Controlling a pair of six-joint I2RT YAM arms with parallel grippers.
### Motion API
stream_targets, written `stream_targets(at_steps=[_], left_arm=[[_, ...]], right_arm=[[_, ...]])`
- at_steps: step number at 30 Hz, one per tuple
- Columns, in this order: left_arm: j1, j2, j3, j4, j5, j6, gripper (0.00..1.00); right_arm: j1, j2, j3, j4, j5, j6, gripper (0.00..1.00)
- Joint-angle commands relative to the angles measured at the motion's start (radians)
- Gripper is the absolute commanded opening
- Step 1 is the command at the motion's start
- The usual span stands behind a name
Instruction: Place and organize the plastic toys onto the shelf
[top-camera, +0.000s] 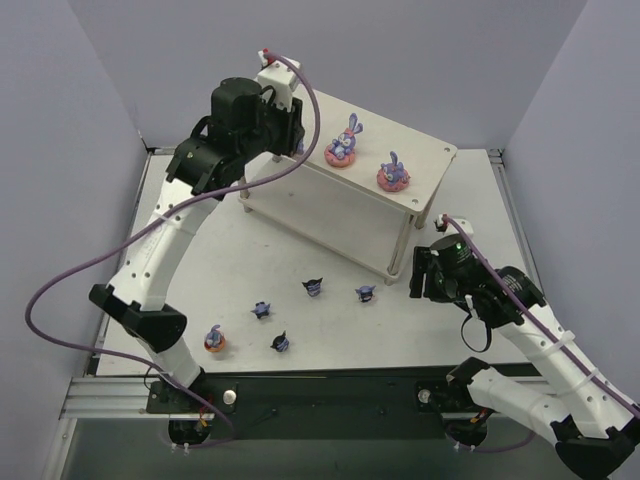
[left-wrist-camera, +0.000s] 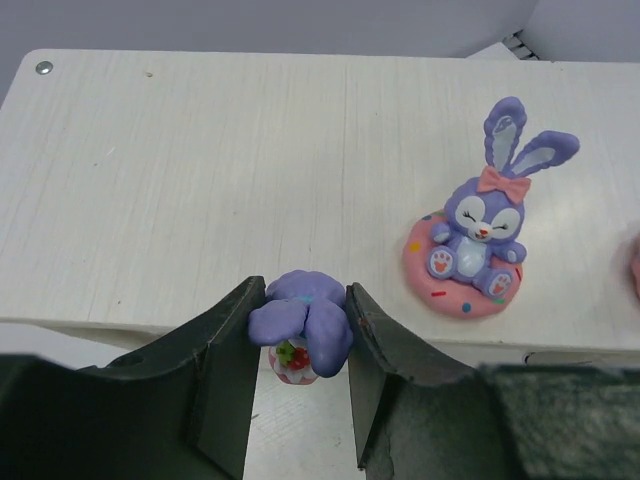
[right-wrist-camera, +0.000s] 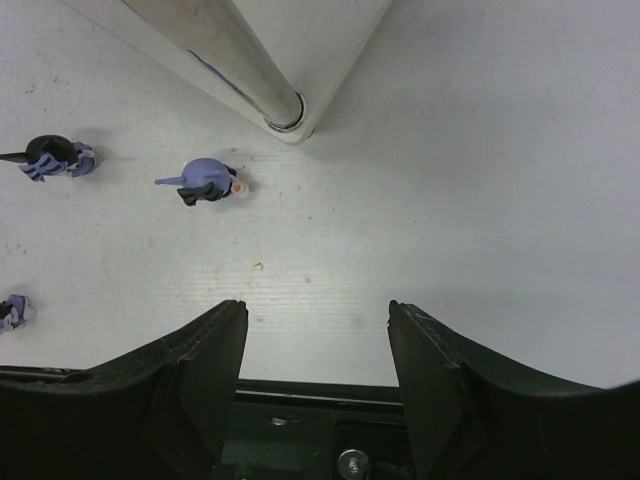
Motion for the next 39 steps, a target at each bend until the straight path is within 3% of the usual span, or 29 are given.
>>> stream_targets(at_steps=[1, 5, 25, 32, 39], left_arm=[[0.020, 0.085, 0.167, -0.059, 0.052, 0.064, 0.01], [0.037, 0.136, 0.247, -0.083, 0.073, 0.066, 0.01], [0.087, 0.208, 0.251, -0.050, 0.218, 0.061, 0.13], [0.093, 0.232, 0.273, -0.065, 0.233, 0.067, 0.28], [0.093, 0.222, 0.254, -0.057, 0.233, 0.069, 0.50]], right_arm=[[-0.007, 0.012, 0.040, 0.008, 0.025, 0.002, 0.59], [-0.010, 0.016, 0.038, 0.014, 0.026, 0.010, 0.59], [-0.013, -0.004, 0.007, 0.017, 0.028, 0.033, 0.59], [-0.014, -0.004, 0.009, 0.019, 0.026, 0.032, 0.59], [-0.016, -0.006, 0.003, 0.019, 0.026, 0.032, 0.59]])
